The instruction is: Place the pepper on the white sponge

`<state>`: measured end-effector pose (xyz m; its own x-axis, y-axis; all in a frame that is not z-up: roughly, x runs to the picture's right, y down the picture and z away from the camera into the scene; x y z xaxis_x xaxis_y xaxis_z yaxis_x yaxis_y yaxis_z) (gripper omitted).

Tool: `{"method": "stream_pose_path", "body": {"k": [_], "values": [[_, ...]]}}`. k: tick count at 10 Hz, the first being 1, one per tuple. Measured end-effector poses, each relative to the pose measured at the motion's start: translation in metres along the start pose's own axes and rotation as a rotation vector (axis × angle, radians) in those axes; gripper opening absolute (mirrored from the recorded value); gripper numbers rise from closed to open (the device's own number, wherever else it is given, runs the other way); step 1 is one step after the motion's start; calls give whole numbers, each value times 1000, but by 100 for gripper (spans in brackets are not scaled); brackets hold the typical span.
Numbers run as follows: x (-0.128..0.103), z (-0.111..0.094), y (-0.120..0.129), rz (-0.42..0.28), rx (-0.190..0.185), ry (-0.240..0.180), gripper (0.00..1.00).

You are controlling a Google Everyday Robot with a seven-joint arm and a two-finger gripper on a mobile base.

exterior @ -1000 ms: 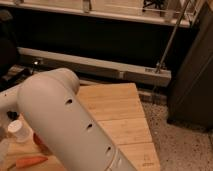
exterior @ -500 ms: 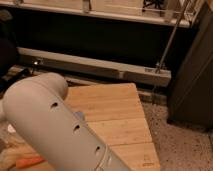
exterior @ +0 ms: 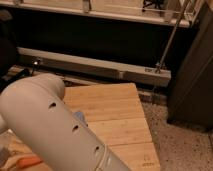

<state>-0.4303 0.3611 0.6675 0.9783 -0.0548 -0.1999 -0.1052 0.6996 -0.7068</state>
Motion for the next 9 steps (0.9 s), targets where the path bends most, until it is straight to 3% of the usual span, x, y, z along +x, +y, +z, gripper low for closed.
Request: {"method": "stream_pose_path", "body": {"k": [3, 9], "values": [[8, 7, -4, 19, 38, -8, 80], [2, 23, -18, 52, 23, -37, 80]]}}
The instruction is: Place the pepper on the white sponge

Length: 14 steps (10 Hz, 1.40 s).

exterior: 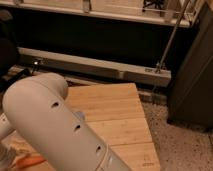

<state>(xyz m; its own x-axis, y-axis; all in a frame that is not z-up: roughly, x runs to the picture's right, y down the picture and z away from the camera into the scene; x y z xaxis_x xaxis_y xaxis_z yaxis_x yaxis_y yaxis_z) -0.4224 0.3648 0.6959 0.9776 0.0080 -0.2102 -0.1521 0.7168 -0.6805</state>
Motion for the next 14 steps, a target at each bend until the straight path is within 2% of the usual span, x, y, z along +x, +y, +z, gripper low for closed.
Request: {"method": "stream_pose_path", "body": {"k": [2, 7, 8, 10, 14], "values": [[2, 5, -8, 5, -11, -3, 77], [-5, 10, -14, -28, -33, -18, 27], [-6, 9, -15, -31, -30, -18, 22], [-6, 3, -17, -36, -21, -22, 20], [-5, -27, -20, -43, 22, -27, 20]]}}
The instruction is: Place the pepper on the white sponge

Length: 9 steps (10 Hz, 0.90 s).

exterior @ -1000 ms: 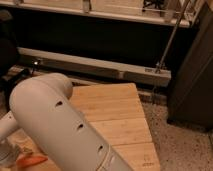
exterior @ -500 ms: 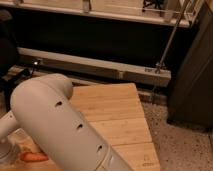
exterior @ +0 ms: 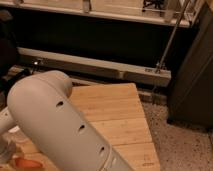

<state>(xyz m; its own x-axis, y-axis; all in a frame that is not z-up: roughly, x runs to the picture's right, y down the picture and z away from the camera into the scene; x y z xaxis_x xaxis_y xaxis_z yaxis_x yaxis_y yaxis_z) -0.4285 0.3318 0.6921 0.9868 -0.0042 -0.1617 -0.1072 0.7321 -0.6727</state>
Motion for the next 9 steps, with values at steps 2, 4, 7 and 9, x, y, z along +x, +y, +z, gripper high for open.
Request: {"method": "stream_pose_path", "body": {"k": [2, 4, 7, 9], "values": [[-2, -16, -2, 32, 1, -37, 20], [4, -41, -22, 103, 3, -123, 20], [44, -67, -67, 176, 19, -166, 20], [82, -78, -98, 247, 19, -181, 20]]}}
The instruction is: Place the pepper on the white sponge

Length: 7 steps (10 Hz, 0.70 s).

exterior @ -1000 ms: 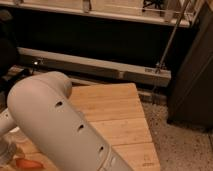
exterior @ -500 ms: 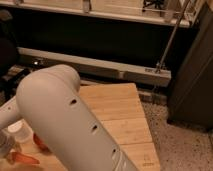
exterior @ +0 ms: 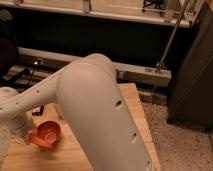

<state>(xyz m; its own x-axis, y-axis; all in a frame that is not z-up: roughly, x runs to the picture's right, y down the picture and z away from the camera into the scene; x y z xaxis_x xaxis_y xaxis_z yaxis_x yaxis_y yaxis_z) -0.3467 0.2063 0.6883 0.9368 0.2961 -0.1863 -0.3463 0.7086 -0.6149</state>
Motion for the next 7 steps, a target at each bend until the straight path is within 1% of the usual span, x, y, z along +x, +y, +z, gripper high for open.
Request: {"method": "stream_pose_path", "body": {"k": [2, 3, 4, 5, 7], "values": [[34, -13, -34, 84, -4, -1, 20], [46, -14, -42, 110, -11, 6, 20], [60, -13, -50, 143, -24, 19, 20], [78, -9, -58, 189, -43, 42, 20], [111, 6, -73, 311, -88, 89, 20]]}}
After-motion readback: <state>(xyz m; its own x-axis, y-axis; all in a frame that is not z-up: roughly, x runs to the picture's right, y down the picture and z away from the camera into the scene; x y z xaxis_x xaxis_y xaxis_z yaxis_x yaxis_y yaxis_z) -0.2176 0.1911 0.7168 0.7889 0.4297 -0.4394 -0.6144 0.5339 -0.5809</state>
